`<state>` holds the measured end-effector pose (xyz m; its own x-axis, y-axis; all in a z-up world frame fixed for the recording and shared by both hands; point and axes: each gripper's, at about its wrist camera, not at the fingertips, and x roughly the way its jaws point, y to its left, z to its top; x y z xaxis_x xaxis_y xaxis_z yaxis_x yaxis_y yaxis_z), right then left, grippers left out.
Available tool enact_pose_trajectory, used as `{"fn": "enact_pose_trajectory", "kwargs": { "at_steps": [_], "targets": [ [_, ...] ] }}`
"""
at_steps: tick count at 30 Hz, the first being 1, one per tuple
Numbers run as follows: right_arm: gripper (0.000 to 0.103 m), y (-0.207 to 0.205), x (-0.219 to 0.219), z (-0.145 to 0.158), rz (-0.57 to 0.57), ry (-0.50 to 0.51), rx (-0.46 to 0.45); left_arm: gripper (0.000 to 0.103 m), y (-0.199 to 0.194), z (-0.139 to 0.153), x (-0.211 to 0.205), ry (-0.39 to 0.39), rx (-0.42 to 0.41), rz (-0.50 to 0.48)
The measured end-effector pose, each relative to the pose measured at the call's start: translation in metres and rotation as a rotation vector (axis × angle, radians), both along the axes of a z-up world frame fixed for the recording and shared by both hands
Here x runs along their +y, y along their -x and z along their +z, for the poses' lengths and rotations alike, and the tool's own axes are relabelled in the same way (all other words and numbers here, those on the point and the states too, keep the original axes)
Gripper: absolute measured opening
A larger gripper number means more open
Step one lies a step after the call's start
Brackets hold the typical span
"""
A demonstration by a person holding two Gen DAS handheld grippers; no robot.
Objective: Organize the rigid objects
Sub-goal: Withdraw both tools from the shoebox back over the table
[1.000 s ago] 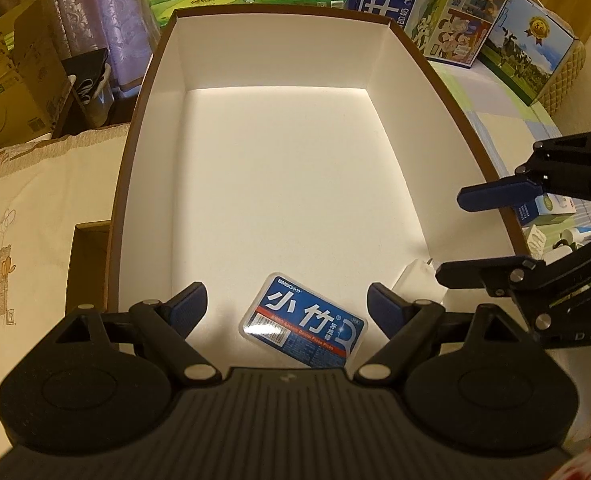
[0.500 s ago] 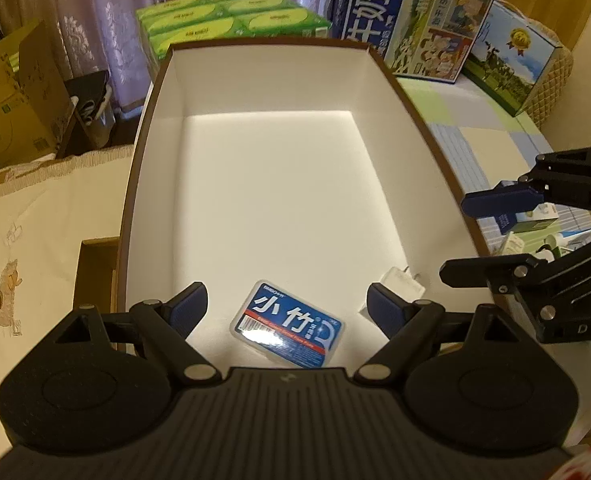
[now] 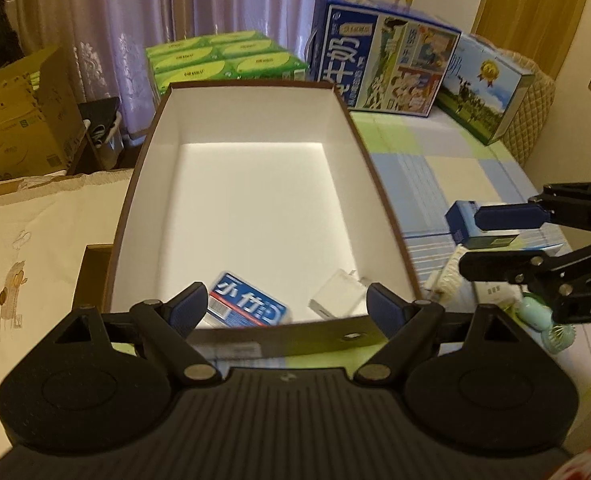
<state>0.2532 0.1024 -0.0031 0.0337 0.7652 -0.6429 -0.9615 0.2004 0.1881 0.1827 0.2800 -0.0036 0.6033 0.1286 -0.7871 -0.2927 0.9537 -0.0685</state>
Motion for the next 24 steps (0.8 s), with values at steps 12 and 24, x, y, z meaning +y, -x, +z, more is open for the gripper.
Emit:
{"fn": "enact_pose_trajectory", "kwargs": {
  "at_steps": [12,24],
  "targets": [
    [0.051,-0.013,-0.113,0.016,-0.083,-0.029,0.042,0.083,0.023,0.009,-0.09,0.037,-0.047,0.015],
    [0.052,-0.027,-0.199,0.001,-0.222,0.03,0.112,0.082,0.016,-0.014,-0.16,0.093,-0.037,-0.088]
  ]
}}
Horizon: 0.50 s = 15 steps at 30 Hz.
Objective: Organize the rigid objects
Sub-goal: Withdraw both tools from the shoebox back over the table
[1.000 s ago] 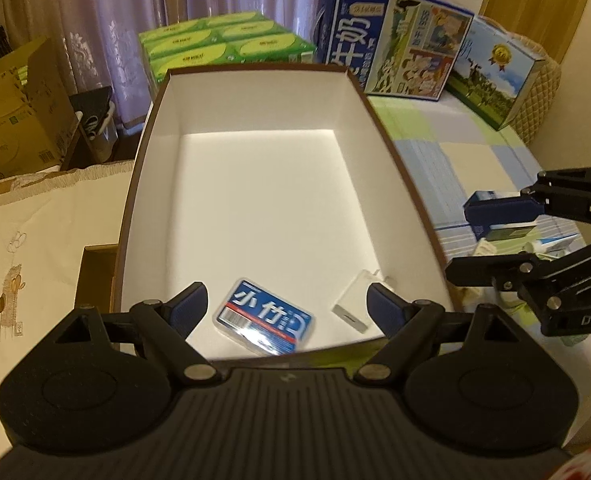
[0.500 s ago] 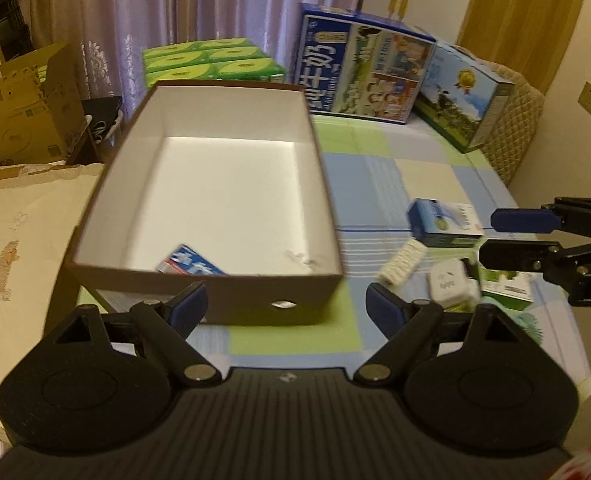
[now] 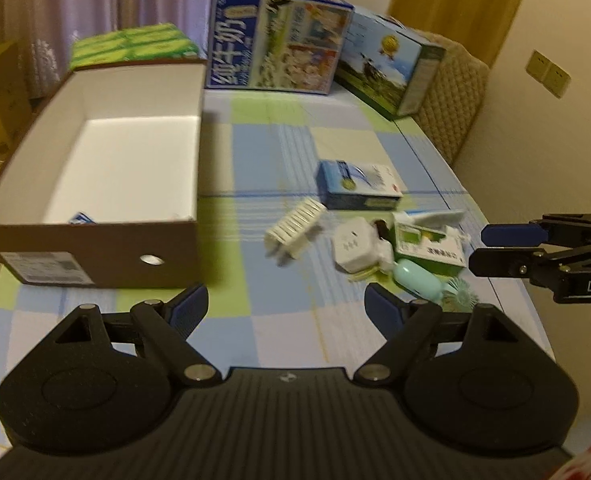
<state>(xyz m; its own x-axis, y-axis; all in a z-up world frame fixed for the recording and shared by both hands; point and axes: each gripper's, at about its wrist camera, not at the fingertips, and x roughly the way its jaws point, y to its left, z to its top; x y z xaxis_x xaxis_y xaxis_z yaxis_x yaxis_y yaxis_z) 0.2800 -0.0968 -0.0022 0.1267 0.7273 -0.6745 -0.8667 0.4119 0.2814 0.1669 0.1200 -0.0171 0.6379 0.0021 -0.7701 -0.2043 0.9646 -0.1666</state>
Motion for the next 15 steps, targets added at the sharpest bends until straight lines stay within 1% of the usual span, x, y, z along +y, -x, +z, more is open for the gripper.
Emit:
{"fn": "enact_pose_trajectory", "kwargs": {
  "at_steps": [7,15],
  "targets": [
    [0.052,-0.008,-0.032,-0.014,-0.103,0.036,0.055,0.08,-0.015,-0.019,-0.023,0.009,0.042,-0.064],
    [0.052,-0.016,-0.062,-0.022,-0.21,0.072,0.053,0.079,-0.033,-0.032,-0.038,0.008,0.064,-0.127]
  ]
}}
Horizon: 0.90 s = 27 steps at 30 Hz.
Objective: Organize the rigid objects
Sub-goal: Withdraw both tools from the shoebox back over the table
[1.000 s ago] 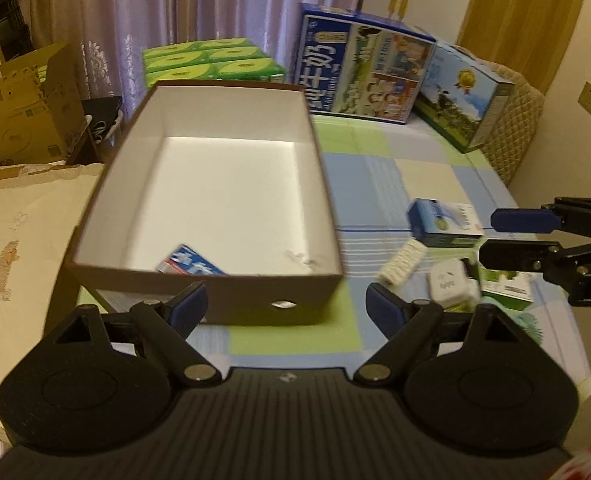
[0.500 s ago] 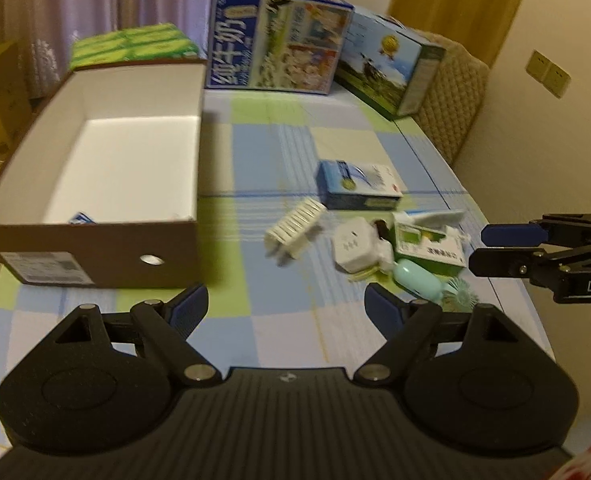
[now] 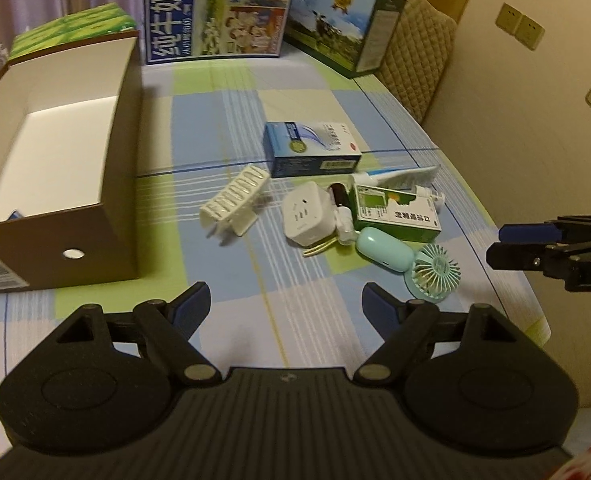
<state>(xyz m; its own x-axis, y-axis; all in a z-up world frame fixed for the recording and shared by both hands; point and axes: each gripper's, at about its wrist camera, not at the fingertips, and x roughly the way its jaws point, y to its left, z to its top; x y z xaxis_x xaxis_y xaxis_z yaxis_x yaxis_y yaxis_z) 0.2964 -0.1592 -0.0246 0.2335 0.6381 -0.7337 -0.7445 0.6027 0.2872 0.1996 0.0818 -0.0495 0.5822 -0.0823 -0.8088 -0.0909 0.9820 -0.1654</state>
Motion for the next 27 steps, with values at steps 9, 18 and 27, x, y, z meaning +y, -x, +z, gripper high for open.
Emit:
{"fn": "enact_pose_trajectory", "kwargs": {
  "at_steps": [9,18,27],
  "targets": [
    [0.052,-0.006,-0.01,-0.016,-0.036,0.064,-0.033,0.079,-0.014,-0.012,-0.006,-0.013,0.019,-0.033],
    [0.052,-0.015,0.004,-0.031,0.001,0.1,-0.039,0.079,-0.021,-0.019,-0.002,-0.012,0.028,-0.017],
    [0.052,-0.028,0.018,-0.044,0.023,0.13,-0.036,0.078,-0.032,-0.031,0.0,0.001,0.042,-0.01]
  ]
}}
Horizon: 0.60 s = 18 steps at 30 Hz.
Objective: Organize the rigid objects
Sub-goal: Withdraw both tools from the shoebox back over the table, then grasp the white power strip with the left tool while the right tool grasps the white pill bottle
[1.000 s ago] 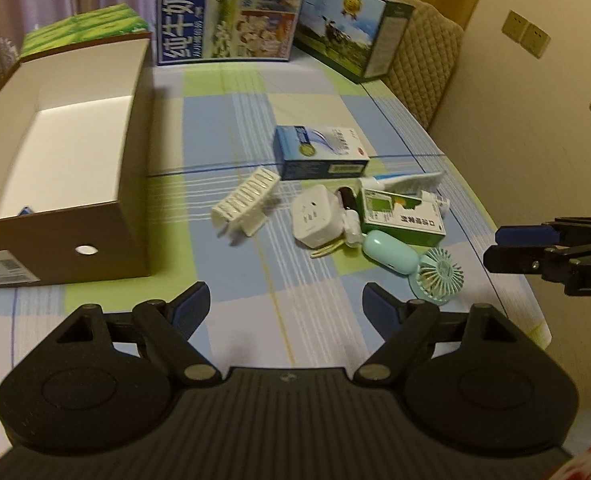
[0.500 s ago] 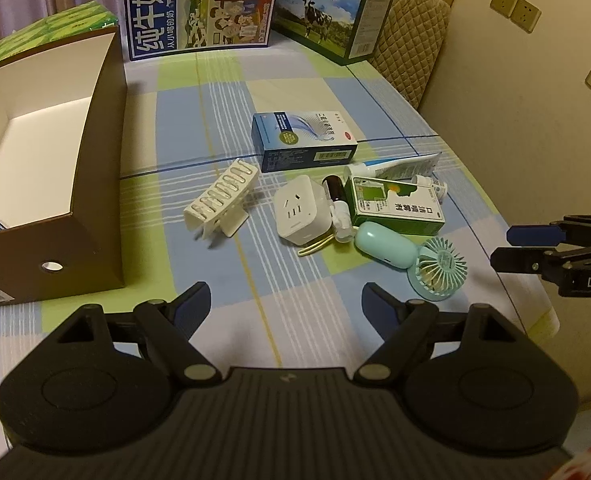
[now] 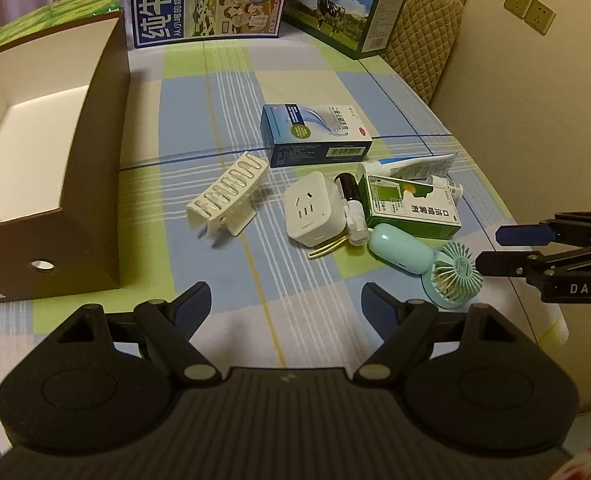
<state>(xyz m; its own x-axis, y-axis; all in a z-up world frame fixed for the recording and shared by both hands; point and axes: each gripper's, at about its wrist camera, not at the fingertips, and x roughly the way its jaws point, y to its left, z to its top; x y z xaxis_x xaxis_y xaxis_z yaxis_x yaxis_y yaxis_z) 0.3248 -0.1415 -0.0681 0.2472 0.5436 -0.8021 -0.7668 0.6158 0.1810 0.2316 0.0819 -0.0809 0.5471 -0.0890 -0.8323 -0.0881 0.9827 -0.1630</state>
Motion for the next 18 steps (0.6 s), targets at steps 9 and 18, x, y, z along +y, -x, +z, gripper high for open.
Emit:
{"fn": "enact_pose_trajectory", "kwargs": {
  "at_steps": [9,18],
  "targets": [
    [0.052,-0.021,-0.009,-0.007,-0.075,0.029,-0.002,0.077,-0.028,-0.014,-0.003,0.076,0.003,-0.008],
    [0.052,-0.046,-0.027,-0.014,-0.164,0.053,0.011,0.074,-0.071,-0.033,0.002,0.157,0.011,0.023]
  ]
}}
